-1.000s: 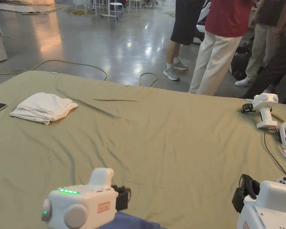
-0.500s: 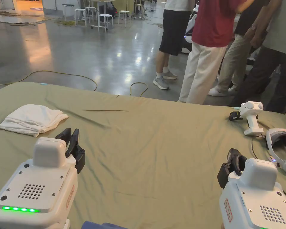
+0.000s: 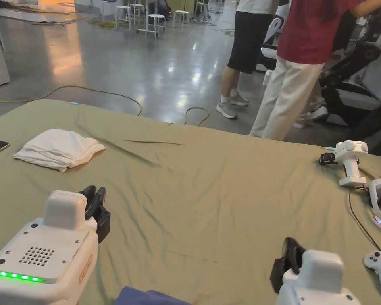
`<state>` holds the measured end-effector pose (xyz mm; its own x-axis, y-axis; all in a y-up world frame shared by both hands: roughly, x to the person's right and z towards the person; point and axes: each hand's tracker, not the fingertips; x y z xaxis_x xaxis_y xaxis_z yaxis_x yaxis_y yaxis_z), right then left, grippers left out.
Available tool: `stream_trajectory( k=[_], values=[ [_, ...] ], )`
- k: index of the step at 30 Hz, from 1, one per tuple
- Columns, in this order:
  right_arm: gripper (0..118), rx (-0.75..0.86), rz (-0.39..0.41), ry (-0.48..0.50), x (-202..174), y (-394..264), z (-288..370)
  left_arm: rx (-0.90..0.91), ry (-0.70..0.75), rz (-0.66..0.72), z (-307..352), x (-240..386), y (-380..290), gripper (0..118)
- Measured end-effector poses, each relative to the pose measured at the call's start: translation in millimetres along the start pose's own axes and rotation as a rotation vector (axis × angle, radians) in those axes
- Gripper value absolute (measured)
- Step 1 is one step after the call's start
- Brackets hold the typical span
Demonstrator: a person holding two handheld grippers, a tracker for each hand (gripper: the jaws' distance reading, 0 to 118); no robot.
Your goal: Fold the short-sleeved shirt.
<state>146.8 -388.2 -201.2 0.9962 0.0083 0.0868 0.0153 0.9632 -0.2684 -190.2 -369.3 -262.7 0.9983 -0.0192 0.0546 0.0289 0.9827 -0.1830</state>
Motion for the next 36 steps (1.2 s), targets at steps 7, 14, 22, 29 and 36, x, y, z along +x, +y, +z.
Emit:
stream_trajectory(
  k=[7, 14, 22, 29, 36],
  values=[
    [0, -0.257, -0.010, 0.227, -78, -78, -7, -0.183, -0.025, 0.103, 12, -37, -44, 16],
    [0, -0.424, 0.025, 0.193, -103, -137, -35, -0.398, -0.110, 0.292, 15, -71, -91, 16],
    [0, -0.468, 0.008, 0.148, -89, -159, -34, -0.688, -0.387, 0.553, -26, -103, -132, 67],
    [0, -0.476, -0.022, 0.152, -82, -158, -32, -0.901, -0.630, 0.685, -62, -96, -158, 72],
    [0, -0.475, -0.055, 0.150, -76, -158, -31, -1.126, -0.862, 0.870, -93, -70, -215, 75]
  ],
)
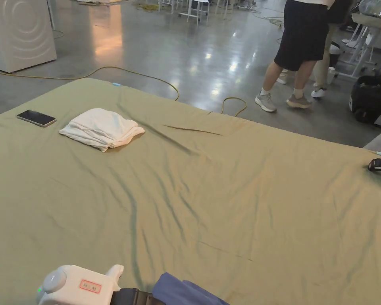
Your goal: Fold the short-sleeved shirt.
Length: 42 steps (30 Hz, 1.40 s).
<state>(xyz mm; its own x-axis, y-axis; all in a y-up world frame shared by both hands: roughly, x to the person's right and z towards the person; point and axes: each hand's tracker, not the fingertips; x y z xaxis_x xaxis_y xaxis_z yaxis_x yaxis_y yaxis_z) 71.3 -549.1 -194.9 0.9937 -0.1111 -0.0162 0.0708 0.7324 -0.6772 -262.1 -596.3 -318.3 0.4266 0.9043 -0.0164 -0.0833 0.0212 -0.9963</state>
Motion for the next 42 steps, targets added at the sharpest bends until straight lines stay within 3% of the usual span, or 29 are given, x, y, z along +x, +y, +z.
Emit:
stream_trajectory(
  k=[3, 8, 10, 11, 23, 30, 42],
  values=[
    [0, -0.001, -0.006, 0.000, 1, 1, 1, 0.016, -0.055, -0.046, -11, 41, -19, 75],
    [0, -0.003, -0.005, 0.003, 5, 2, 1, 0.025, -0.062, -0.056, -23, 38, -4, 72],
    [0, 0.001, -0.005, -0.002, 7, 2, 1, 0.046, -0.072, -0.035, -27, 32, -8, 58],
    [0, 0.004, -0.004, -0.006, 8, 2, 1, 0.058, -0.056, -0.037, -31, 26, -13, 36],
    [0, 0.050, 0.064, -0.040, 8, 19, 5, 0.140, -0.104, -0.067, -1, 35, -15, 29],
    [0, 0.220, 0.092, -0.090, 35, 92, 28, 0.234, -0.036, -0.094, 95, 42, 8, 29],
    [0, 0.476, 0.098, -0.212, 88, 196, 76, 0.486, 0.252, -0.080, 318, 52, 36, 29]
  ],
)
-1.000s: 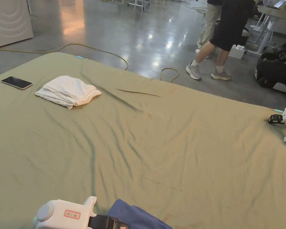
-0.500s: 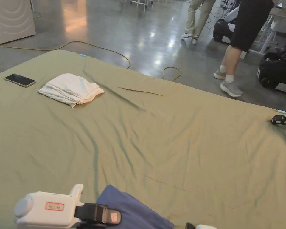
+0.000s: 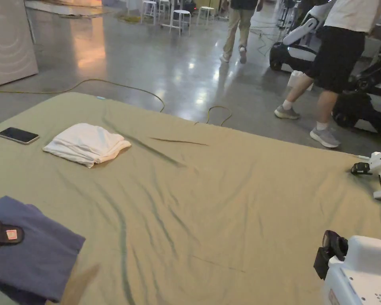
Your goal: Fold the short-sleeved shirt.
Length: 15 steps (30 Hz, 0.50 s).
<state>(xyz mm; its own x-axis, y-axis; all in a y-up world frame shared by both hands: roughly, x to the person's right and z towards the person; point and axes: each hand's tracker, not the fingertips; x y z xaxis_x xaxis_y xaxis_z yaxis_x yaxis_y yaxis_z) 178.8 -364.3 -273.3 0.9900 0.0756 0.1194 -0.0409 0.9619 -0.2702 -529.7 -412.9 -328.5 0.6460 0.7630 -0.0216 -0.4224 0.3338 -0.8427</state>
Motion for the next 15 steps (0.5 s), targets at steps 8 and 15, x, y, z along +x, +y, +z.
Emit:
stream_trajectory(
  k=[8, 15],
  values=[
    [0, 0.022, -0.038, -0.053, 20, 12, 2, 0.003, 0.236, 0.121, 23, -27, 18, 29],
    [0, -0.004, -0.042, -0.054, 22, 6, 1, 0.032, 0.376, 0.198, 21, -50, 28, 59]
  ],
)
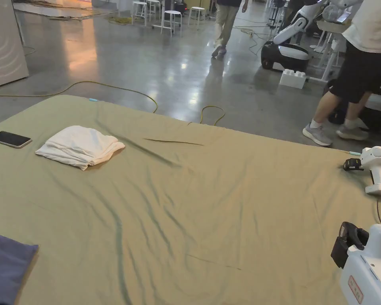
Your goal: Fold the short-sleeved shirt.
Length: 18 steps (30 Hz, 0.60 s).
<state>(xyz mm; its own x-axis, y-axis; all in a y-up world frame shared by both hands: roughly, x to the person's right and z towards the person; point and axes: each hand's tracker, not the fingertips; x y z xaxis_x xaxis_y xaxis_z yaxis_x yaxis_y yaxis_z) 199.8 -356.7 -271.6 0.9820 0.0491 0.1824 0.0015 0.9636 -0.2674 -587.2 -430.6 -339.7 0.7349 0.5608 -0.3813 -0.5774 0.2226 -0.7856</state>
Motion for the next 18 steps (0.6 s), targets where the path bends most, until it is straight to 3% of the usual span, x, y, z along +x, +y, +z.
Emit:
stream_trajectory(
  k=[3, 11, 18],
  values=[
    [0, -0.006, 0.002, 0.008, -1, -2, 0, 0.031, 0.077, -0.039, 22, 14, -13, 64],
    [0, -0.030, -0.025, 0.037, -4, -7, -4, 0.225, 0.208, -0.130, 82, 10, -3, 64],
    [0, -0.046, -0.029, 0.071, -12, -13, -4, 0.291, 0.056, -0.360, 58, 62, -73, 64]
  ],
)
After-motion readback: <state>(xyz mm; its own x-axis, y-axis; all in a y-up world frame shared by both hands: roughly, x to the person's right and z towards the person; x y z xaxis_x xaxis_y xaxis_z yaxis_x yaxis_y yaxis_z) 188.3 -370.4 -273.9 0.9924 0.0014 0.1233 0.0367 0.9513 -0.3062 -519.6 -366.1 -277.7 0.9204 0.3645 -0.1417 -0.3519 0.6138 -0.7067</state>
